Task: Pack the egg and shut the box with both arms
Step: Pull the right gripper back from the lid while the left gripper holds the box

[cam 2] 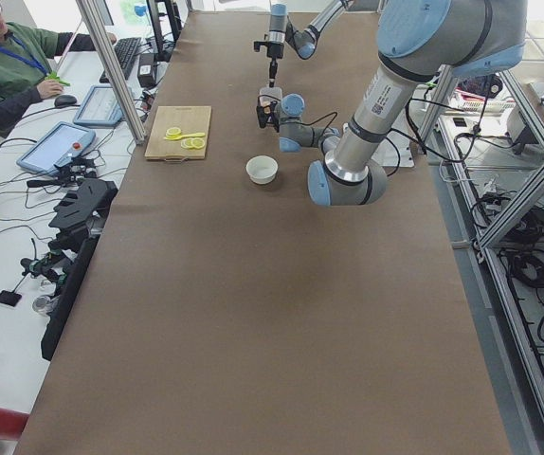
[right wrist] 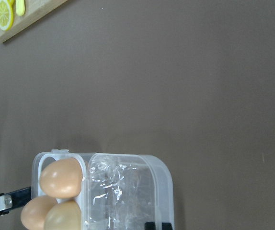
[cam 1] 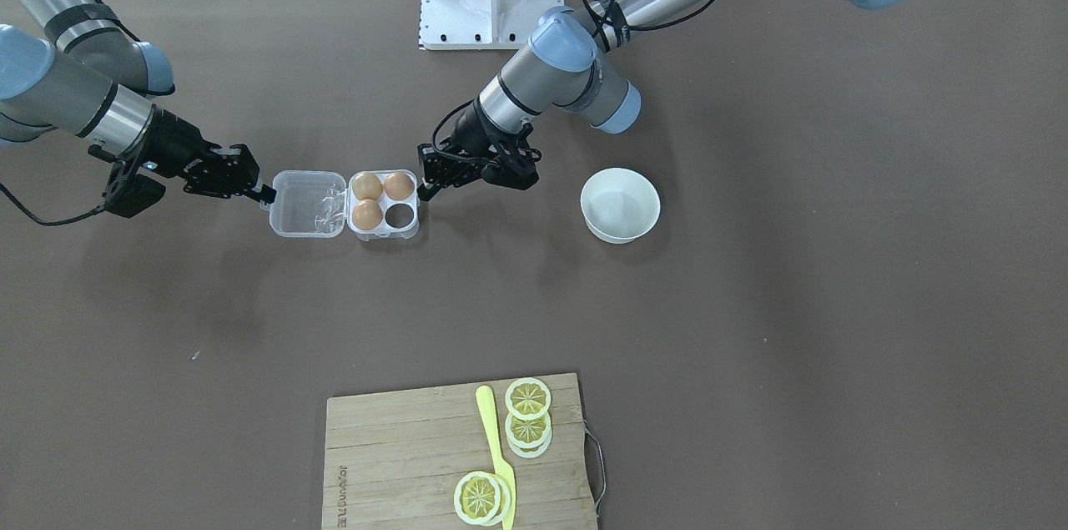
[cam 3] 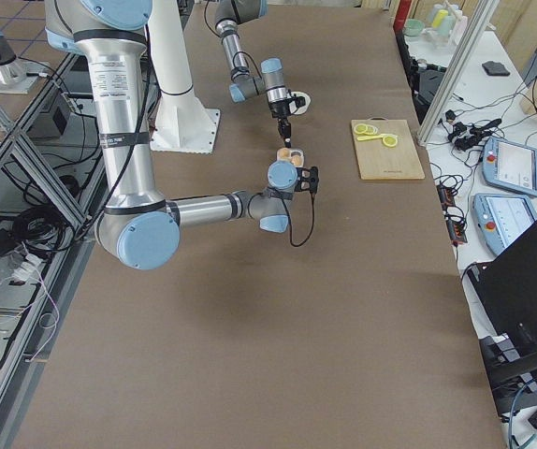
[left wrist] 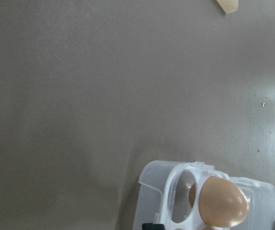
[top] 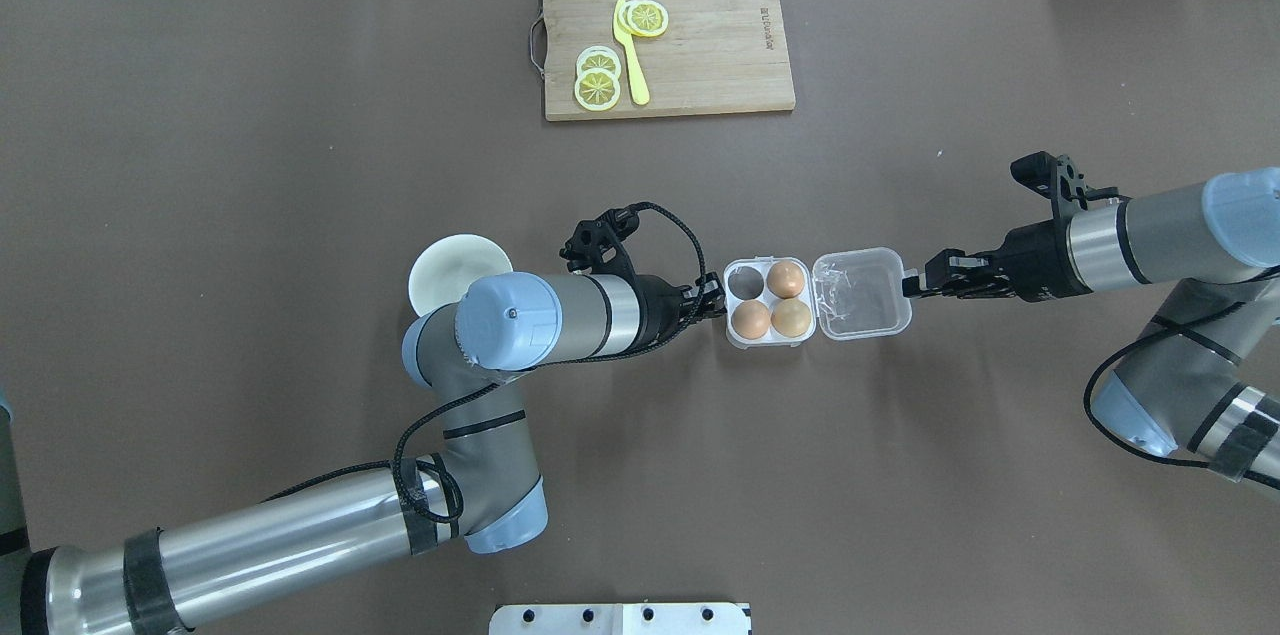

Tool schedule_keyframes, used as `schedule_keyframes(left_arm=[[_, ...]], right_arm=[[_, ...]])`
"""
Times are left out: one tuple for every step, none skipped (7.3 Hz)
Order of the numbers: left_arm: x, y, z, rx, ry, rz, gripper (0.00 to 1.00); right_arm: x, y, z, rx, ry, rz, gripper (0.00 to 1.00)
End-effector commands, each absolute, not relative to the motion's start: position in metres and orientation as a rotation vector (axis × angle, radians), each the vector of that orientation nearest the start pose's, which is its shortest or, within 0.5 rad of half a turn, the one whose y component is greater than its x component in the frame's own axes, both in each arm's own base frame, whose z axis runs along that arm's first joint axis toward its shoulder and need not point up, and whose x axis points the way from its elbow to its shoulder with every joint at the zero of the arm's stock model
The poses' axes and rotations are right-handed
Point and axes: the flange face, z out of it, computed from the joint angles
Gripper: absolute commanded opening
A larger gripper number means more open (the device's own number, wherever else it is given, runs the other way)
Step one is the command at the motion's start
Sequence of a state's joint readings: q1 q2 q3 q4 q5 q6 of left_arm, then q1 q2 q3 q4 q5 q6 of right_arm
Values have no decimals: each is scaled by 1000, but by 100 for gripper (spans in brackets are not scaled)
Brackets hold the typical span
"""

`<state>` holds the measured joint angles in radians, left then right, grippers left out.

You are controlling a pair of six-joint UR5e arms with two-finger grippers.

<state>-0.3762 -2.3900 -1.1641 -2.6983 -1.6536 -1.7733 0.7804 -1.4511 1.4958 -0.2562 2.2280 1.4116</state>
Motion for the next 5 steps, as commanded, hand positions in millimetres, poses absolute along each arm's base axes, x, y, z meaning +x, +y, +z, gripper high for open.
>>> schedule_keyframes(left_arm=[[672,-400,199,68,1552,-395,0],[672,-400,199,68,1552,-395,0],[672,-400,199,68,1552,-395,0],[672,-400,199,68,1552,-395,0],[673,-399,199,67,1552,-393,0]], right_arm=[[-330,-432,479,102,-1412,62,16],[-330,-431,476,106,-1417,59,16],[-329,-432,475,107,-1417,61,16],[-329,-432,470,103,-1424,68,16],[-329,-431,464,104,-1431,67,16]])
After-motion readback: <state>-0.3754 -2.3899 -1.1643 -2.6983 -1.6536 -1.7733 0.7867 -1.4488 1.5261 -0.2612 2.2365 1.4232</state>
